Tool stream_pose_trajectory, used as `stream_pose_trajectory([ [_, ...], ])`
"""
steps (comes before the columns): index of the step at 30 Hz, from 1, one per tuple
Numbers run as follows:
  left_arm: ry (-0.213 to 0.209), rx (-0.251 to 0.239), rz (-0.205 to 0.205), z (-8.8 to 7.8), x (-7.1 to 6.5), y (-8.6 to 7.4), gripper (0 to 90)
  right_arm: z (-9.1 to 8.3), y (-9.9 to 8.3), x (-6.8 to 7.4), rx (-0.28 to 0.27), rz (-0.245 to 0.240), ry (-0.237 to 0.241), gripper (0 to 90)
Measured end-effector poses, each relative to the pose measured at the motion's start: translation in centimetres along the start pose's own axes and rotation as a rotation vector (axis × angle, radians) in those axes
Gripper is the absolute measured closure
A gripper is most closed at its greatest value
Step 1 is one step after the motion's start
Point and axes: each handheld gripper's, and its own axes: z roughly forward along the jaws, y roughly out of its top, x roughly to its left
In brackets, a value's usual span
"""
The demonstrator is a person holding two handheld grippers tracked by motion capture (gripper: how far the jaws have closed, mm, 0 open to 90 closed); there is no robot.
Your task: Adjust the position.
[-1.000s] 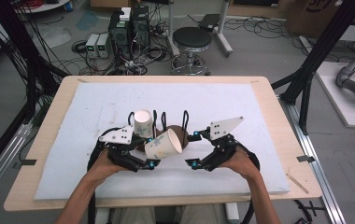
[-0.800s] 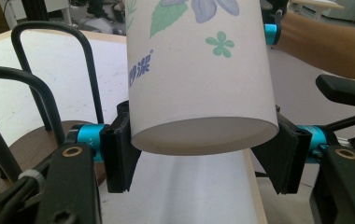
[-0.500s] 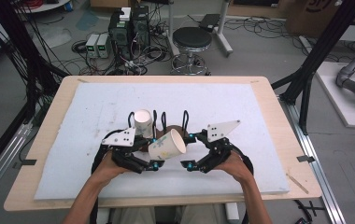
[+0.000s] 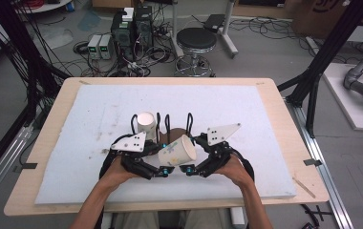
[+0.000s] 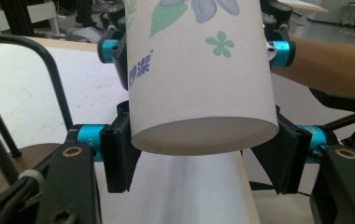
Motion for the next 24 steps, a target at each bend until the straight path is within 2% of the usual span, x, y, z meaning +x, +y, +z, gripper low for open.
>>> stream_pose_trajectory([
  [15, -0.010, -0.002, 0.015, 0.94, -0.18, -0.42, 36.9, 0.11, 0.06, -0.14, -0.047, 0.003, 0.031, 18.3],
  [24, -0.018, -0.011, 0.022, 1.03, -0.17, -0.48, 37.0, 0.03, 0.10, -0.07, -0.075, -0.004, 0.048, 27.7],
])
